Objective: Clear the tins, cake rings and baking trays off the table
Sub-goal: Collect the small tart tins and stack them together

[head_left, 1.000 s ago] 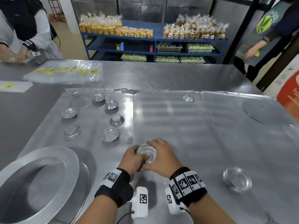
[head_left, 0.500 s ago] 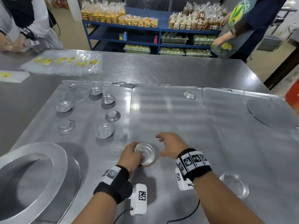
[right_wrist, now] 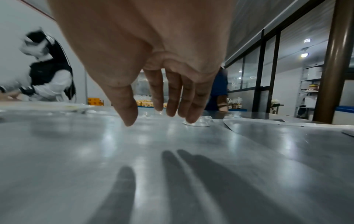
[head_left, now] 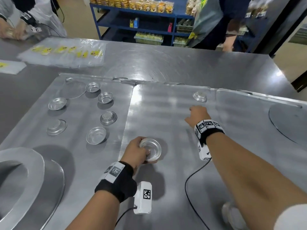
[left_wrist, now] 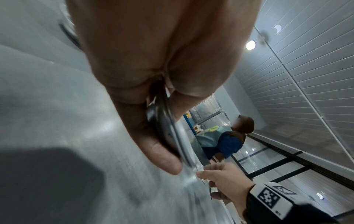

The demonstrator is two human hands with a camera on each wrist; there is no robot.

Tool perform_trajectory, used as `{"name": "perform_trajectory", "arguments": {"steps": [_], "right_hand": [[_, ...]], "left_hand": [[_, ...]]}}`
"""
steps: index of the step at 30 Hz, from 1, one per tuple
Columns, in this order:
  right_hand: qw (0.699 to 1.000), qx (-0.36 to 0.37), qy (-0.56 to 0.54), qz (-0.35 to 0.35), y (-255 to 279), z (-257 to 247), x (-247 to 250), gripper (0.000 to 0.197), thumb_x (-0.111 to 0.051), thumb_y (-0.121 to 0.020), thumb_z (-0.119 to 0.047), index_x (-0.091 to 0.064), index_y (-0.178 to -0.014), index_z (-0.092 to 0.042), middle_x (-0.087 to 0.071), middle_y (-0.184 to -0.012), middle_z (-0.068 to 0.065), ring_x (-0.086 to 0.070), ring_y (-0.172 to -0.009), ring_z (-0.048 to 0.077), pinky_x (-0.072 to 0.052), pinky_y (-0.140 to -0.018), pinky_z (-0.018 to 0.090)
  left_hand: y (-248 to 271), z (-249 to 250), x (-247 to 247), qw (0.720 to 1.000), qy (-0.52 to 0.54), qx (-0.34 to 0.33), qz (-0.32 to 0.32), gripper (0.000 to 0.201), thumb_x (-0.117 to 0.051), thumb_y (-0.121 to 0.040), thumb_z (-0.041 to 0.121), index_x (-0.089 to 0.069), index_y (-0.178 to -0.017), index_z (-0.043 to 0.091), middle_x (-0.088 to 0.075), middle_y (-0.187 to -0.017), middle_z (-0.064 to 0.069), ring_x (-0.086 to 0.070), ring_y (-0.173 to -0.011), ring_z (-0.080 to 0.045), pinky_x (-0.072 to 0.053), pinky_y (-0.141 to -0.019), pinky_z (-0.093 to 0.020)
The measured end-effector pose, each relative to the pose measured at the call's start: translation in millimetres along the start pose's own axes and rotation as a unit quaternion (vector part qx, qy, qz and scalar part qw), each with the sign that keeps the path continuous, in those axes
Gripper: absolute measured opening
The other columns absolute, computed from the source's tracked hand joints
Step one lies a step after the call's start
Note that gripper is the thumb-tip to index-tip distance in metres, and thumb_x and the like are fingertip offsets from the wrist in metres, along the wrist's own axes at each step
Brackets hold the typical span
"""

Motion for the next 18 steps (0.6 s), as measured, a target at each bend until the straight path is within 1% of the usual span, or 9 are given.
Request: {"name": "perform_trajectory", "arguments": {"steps": [3, 5, 9, 10, 12, 14, 16, 17, 18], "right_hand": [[0.999, -0.044, 0.028, 0.014, -34.9, 15.8, 4.1, 0.043, -0.063, -0.086, -0.025, -0.055, -0.124, -0.008, -0.049, -0.133, 0.017, -0.042, -0.126, 0.035, -0.048, -0.092, 0.042], [0.997, -0.074, 0.019, 0.032, -60.5, 25.8, 5.3, 0.051, -0.064, -0.084, -0.025, -0.051, -0.131, -0.009, -0.045, -0.14, 0.016, -0.038, -0.13, 0.035, -0.045, -0.098, 0.044], [0.996, -0.089, 0.025, 0.015, -105.9, 37.3, 1.9, 0.062, -0.064, -0.08, -0.04, -0.05, -0.132, -0.009, -0.054, -0.13, 0.018, -0.044, -0.129, 0.034, -0.03, -0.112, 0.047], [0.995, -0.095, 0.035, 0.009, -121.2, 41.7, -2.3, 0.066, -0.059, -0.077, -0.047, -0.052, -0.131, -0.01, -0.056, -0.127, 0.018, -0.047, -0.126, 0.034, -0.028, -0.113, 0.048], [0.995, -0.095, 0.032, -0.001, -171.8, 62.7, -28.2, 0.089, -0.042, -0.058, -0.066, -0.053, -0.132, -0.017, -0.056, -0.126, 0.018, -0.049, -0.122, 0.037, -0.025, -0.112, 0.052], [0.994, -0.095, 0.045, -0.023, -183.2, 61.2, -32.9, 0.097, -0.034, -0.046, -0.069, -0.052, -0.131, -0.024, -0.054, -0.13, 0.017, -0.046, -0.125, 0.038, -0.02, -0.11, 0.055], [0.994, -0.087, 0.051, -0.038, -181.1, 61.2, -30.1, 0.071, -0.048, -0.062, -0.059, -0.049, -0.128, -0.034, -0.049, -0.134, 0.011, -0.038, -0.131, 0.036, -0.017, -0.108, 0.056], [0.995, -0.076, 0.051, -0.033, -166.6, 53.5, -17.1, 0.066, -0.051, -0.066, -0.054, -0.048, -0.13, -0.036, -0.048, -0.137, 0.009, -0.035, -0.134, 0.035, -0.019, -0.11, 0.057], [0.996, -0.088, 0.029, -0.011, -156.5, 48.5, -9.1, 0.073, -0.049, -0.068, -0.054, -0.044, -0.137, -0.033, -0.046, -0.141, 0.01, -0.034, -0.136, 0.035, -0.02, -0.111, 0.058]], "left_hand": [[-14.4, 4.8, -8.6, 1.0, -0.001, 0.0, 0.001, 0.04, -0.044, -0.086, -0.021, -0.062, -0.112, 0.003, -0.065, -0.1, -0.02, -0.066, -0.078, -0.031, -0.059, -0.055, -0.034], [-22.3, 8.0, -12.9, 1.0, -0.005, 0.0, 0.004, 0.041, -0.044, -0.086, -0.02, -0.062, -0.113, 0.005, -0.066, -0.099, -0.017, -0.066, -0.076, -0.028, -0.058, -0.054, -0.031], [-33.3, 10.2, -18.3, 1.0, -0.011, 0.001, 0.013, 0.04, -0.045, -0.085, -0.02, -0.063, -0.107, 0.008, -0.065, -0.095, -0.013, -0.065, -0.073, -0.021, -0.056, -0.052, -0.027], [-35.5, 9.6, -18.6, 1.0, -0.008, 0.004, 0.017, 0.04, -0.045, -0.085, -0.02, -0.063, -0.107, 0.007, -0.065, -0.096, -0.013, -0.064, -0.074, -0.021, -0.056, -0.051, -0.026], [-38.8, 8.1, -19.2, 1.0, -0.002, 0.01, 0.019, 0.041, -0.044, -0.085, -0.021, -0.063, -0.108, 0.006, -0.064, -0.097, -0.014, -0.064, -0.076, -0.022, -0.057, -0.052, -0.028], [-41.4, 6.6, -19.2, 1.0, 0.001, 0.012, 0.022, 0.041, -0.043, -0.084, -0.021, -0.063, -0.11, 0.005, -0.064, -0.097, -0.014, -0.065, -0.076, -0.023, -0.058, -0.054, -0.03], [-42.0, 5.4, -18.4, 1.0, -0.001, 0.015, 0.028, 0.042, -0.043, -0.085, -0.021, -0.063, -0.112, 0.005, -0.064, -0.096, -0.012, -0.064, -0.075, -0.02, -0.057, -0.052, -0.028], [-42.1, 4.6, -17.7, 0.999, -0.001, 0.016, 0.031, 0.042, -0.043, -0.085, -0.021, -0.063, -0.112, 0.005, -0.064, -0.096, -0.012, -0.064, -0.073, -0.019, -0.057, -0.052, -0.027], [-42.1, 3.8, -16.9, 0.999, -0.001, 0.016, 0.034, 0.043, -0.043, -0.084, -0.022, -0.063, -0.112, 0.004, -0.064, -0.095, -0.012, -0.065, -0.071, -0.018, -0.057, -0.052, -0.029]]}}
Point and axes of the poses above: each hand's wrist, its own y-axis away from the middle knuckle, its own x-axis out of the back of the hand, z = x × y, the point moved 2 cm from there along -y, towards the middle knuckle
